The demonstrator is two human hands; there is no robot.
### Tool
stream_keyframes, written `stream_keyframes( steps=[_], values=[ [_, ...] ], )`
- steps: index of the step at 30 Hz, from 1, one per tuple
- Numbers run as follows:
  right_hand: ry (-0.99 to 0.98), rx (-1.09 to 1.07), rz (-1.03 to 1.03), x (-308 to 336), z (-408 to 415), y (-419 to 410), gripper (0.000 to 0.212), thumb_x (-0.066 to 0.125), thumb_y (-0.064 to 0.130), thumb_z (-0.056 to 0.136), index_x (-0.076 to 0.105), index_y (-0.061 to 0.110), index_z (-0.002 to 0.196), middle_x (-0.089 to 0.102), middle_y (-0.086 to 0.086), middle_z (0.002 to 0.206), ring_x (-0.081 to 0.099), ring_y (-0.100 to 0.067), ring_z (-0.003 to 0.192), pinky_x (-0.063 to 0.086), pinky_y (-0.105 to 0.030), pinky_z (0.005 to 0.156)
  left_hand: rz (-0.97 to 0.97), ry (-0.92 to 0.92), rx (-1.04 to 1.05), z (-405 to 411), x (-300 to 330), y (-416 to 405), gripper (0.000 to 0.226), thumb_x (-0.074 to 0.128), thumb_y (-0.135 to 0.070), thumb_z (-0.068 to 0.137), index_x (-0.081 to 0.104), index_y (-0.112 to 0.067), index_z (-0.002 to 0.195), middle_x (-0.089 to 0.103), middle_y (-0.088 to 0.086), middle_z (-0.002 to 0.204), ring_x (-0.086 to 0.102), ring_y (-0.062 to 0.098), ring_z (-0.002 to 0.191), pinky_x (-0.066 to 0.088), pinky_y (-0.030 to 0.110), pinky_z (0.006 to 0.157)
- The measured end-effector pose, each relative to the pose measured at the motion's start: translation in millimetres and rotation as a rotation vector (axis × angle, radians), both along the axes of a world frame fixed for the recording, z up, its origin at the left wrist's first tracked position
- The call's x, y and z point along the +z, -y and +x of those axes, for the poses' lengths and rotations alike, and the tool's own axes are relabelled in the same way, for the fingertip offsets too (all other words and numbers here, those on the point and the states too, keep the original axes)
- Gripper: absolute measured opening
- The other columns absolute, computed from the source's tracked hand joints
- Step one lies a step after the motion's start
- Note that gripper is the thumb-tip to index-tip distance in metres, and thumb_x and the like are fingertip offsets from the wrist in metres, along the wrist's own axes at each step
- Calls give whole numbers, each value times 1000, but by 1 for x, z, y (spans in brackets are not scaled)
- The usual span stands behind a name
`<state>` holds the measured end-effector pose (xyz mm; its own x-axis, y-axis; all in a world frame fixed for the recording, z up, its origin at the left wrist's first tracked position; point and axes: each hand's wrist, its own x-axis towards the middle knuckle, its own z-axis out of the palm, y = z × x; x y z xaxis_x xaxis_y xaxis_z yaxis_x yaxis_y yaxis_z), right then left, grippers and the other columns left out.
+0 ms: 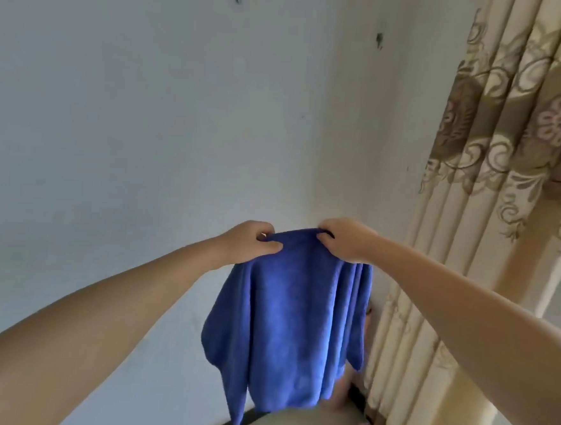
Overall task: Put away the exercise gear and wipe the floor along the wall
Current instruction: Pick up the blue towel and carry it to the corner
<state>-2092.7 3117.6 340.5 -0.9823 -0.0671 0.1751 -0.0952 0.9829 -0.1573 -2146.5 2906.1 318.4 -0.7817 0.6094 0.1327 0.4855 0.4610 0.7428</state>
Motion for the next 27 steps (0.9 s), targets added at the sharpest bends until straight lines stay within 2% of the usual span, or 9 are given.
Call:
stream_keyframes(
  steps=[3,6,8,10,14,16,19,23,27],
  values=[
    [-110,-8,-56,33,-67,-19,20,37,17,96,47,17,78,55,-2,86,50,-24,82,38,-32,72,-6,-71,21,-67,49,-19,23,59,-25,87,53,-5,78,46,3,69,41,15,64,32,26,62],
    [-216,4,-125,82,-132,-33,15,41,20,93,50,19,82,56,1,80,52,-22,78,39,-31,66,-27,-232,77,-129,111,-40,22,57,-21,88,45,-10,73,38,-2,62,34,13,57,28,22,54],
    [-270,41,-188,114,-162,-39,19,45,28,94,52,16,82,53,3,73,49,-18,69,36,-28,60,-28,-307,94,-160,151,-52,22,56,-21,88,45,-10,72,38,-3,60,34,11,54,27,20,50],
    [-321,101,-194,141,-188,-49,24,46,36,95,55,15,88,52,5,69,46,-14,62,37,-26,59,-16,-322,81,-186,184,-59,22,57,-22,88,49,-9,73,42,-1,61,38,11,52,30,20,51],
    [-481,258,-92,215,-244,-58,17,41,37,98,54,27,95,61,6,76,54,-12,68,44,-27,65,-9,-380,135,-226,253,-49,16,57,-25,90,59,-10,83,60,-3,64,52,9,54,41,16,53],
    [-568,337,-41,254,-277,-53,16,40,37,98,53,29,94,58,10,74,53,-11,68,43,-27,65,-8,-484,237,-242,283,-41,13,57,-26,91,63,-15,88,63,-8,65,56,7,58,43,14,58],
    [-685,428,11,295,-327,-38,22,38,35,99,56,23,98,56,10,73,51,-12,68,41,-29,63,-28,-617,423,-265,320,-32,14,58,-27,90,66,-15,87,64,0,77,59,12,72,44,22,69],
    [-862,511,-59,330,-380,-11,27,36,37,100,57,20,102,61,2,82,54,-21,76,40,-31,63,-14,-829,689,-293,358,-25,22,58,-31,90,60,-16,75,58,-4,75,54,9,73,40,21,67],
    [-996,539,-139,358,-410,20,32,33,40,100,54,18,90,58,1,76,52,-22,71,35,-31,58,17,-1037,889,-316,389,-20,29,52,-37,92,59,-11,81,63,3,81,57,19,76,45,33,70]
  ],
)
